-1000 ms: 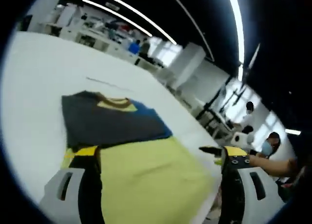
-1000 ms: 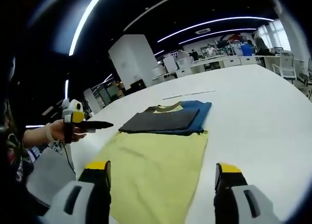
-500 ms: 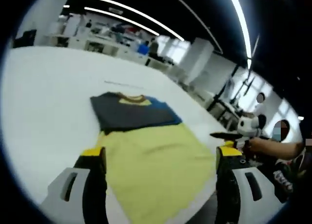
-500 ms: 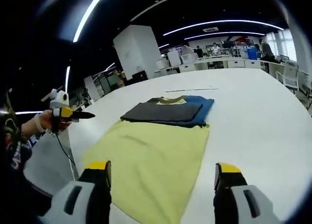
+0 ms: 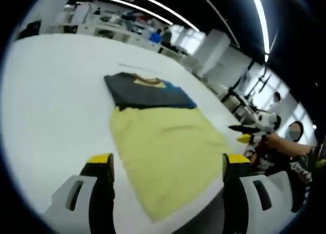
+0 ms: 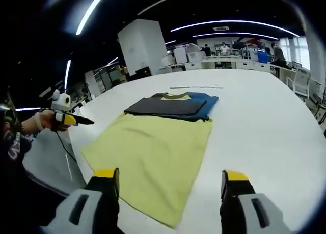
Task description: Fold the garment on the visible template until the final outline fits inside the template.
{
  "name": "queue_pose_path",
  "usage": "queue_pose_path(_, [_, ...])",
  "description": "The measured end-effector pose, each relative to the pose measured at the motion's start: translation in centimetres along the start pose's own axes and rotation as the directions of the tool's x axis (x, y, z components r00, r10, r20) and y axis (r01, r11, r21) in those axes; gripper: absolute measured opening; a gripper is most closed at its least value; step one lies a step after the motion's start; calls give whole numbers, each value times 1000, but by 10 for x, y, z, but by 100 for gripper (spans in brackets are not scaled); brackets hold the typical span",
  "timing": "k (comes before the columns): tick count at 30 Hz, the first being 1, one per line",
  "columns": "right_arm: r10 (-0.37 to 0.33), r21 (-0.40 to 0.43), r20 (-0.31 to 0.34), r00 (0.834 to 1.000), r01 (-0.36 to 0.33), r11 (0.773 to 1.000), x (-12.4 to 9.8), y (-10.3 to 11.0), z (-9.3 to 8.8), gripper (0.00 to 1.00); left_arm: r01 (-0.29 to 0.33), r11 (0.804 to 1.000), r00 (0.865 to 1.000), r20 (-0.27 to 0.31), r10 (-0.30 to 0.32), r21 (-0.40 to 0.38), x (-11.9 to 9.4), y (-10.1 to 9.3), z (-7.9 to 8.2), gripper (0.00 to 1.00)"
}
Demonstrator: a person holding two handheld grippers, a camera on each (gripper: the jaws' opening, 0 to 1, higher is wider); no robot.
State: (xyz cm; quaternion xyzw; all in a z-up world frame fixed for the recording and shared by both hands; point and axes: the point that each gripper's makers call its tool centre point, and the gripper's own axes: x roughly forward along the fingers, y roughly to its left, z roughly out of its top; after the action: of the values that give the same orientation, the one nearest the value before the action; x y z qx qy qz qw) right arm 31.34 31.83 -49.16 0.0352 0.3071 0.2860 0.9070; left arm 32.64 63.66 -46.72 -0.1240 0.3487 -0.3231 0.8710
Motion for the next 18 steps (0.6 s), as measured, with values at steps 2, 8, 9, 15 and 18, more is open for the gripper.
queue_pose_path(2, [8, 7, -6, 1000, -8, 1000, -2, 1, -3, 77, -6, 1000, 1000, -3, 6, -15, -3, 3, 0, 82])
queue_pose_path(8, [7, -31, -73, 997, -10, 999, -8, -2, -19, 62, -33, 996, 994, -100, 41, 85, -7, 7, -20, 79])
queue_pose_path(9, [10, -33, -88, 996, -13, 999, -9, -1, -22, 60, -29, 994, 990, -135, 43, 108, -8, 7, -27, 77])
queue_pose_path(15, [-2, -54, -169, 986, -7, 999, -16, -2, -42, 44, -7, 993, 977, -209, 32, 121, -8, 4, -44, 67])
queue_pose_path(18, [-2, -37, -182, 983, -5, 999, -16, -2, -48, 43, -21, 993, 977, -207, 44, 114, -9, 7, -47, 59])
